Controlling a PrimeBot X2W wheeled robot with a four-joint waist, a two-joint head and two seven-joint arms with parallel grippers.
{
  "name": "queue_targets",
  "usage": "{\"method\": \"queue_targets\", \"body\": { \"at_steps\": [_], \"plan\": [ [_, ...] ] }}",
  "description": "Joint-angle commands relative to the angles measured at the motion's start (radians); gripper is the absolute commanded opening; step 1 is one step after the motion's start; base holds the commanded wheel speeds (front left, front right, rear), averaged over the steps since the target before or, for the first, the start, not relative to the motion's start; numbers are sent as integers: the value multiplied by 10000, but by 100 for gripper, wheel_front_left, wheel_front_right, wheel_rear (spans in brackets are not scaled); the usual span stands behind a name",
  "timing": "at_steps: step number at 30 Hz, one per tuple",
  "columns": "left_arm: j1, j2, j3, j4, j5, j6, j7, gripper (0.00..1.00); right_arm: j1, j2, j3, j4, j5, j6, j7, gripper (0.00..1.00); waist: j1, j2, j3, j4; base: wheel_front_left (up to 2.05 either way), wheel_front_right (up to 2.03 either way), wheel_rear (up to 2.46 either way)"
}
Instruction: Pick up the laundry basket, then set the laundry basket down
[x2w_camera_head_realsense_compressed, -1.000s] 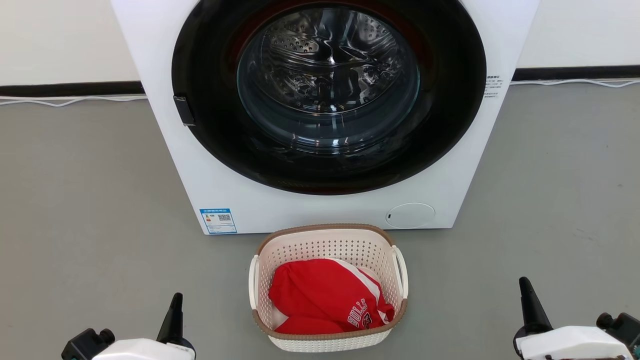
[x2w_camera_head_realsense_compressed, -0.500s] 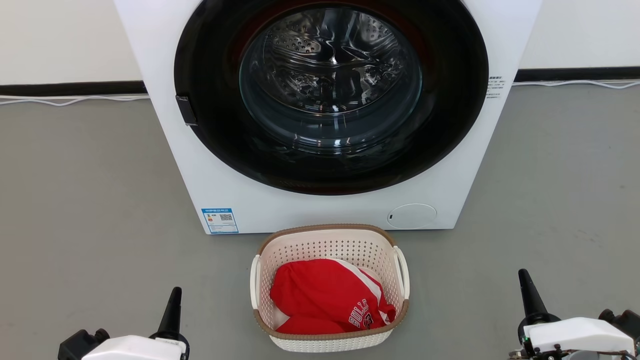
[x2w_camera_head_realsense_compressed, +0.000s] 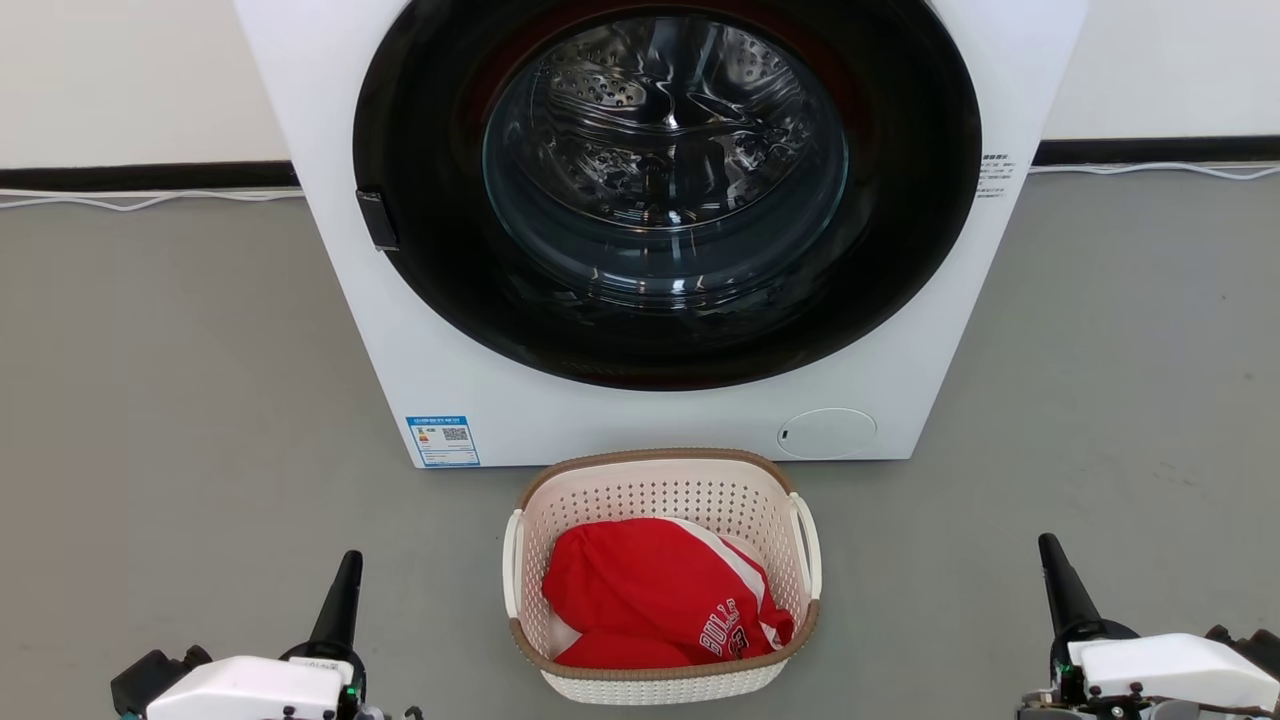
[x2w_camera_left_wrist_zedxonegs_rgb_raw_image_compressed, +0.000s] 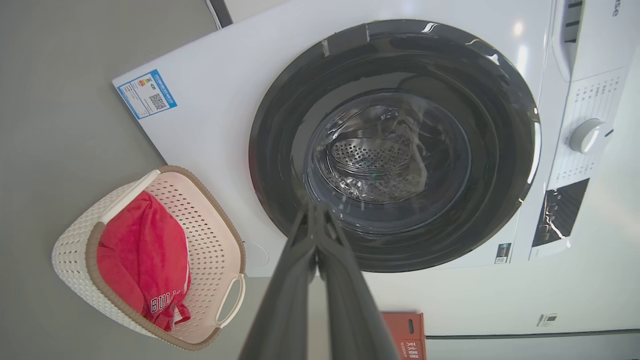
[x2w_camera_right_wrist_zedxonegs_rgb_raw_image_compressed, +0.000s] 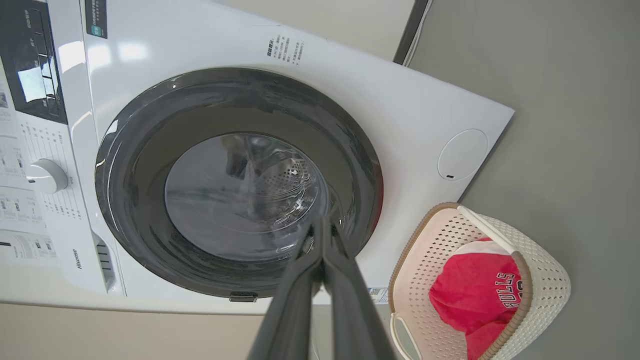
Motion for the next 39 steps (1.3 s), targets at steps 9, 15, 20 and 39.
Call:
{"method": "queue_targets", "body": {
  "at_steps": [9,15,20,39],
  "plan": [
    [-591,115,363,-473,-1166,-191,320,0,-661,-33,41,-419,1274,63,364,0,0,0,-6,32,0,0,0],
    [-642,117,417,-575,-1803,-238,492,0,-712,-11,1,-488,1974,67,536,0,0,0,-10,52,0,0,0],
    [-693,118,472,-678,-2440,-284,665,0,-763,11,-40,-557,2674,70,709,0,0,0,-14,72,0,0,0],
    [-736,120,518,-766,-2985,-324,811,0,-807,30,-73,-615,3272,73,855,0,0,0,-17,89,0,0,0]
  ]
}}
